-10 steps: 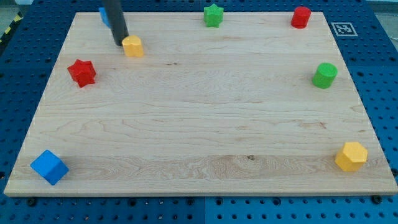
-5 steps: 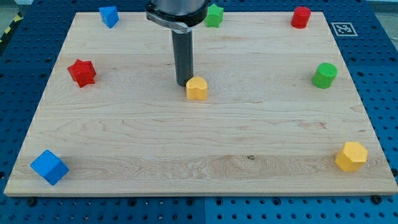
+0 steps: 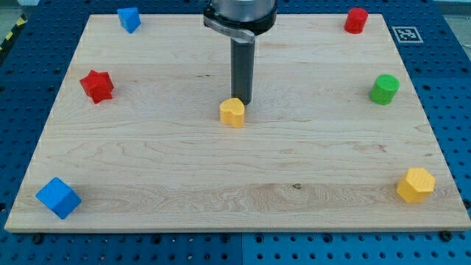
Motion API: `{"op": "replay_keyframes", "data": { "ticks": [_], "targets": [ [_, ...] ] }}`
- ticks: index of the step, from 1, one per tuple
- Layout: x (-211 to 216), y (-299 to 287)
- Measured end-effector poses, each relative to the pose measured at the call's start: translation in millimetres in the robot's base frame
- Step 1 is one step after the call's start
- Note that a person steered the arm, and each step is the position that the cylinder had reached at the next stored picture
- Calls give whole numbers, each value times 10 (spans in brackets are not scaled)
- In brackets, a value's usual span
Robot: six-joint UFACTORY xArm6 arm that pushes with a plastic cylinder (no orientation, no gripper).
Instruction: Slide the yellow heart to the bottom center
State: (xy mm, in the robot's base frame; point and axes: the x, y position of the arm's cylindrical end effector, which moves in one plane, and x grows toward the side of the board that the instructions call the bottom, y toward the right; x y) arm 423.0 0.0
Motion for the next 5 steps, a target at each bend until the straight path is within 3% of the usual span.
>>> {"op": "replay_keyframes", "data": {
  "ticks": [2, 5],
  "targets": [
    [276, -418],
    [1017, -138]
  ]
}}
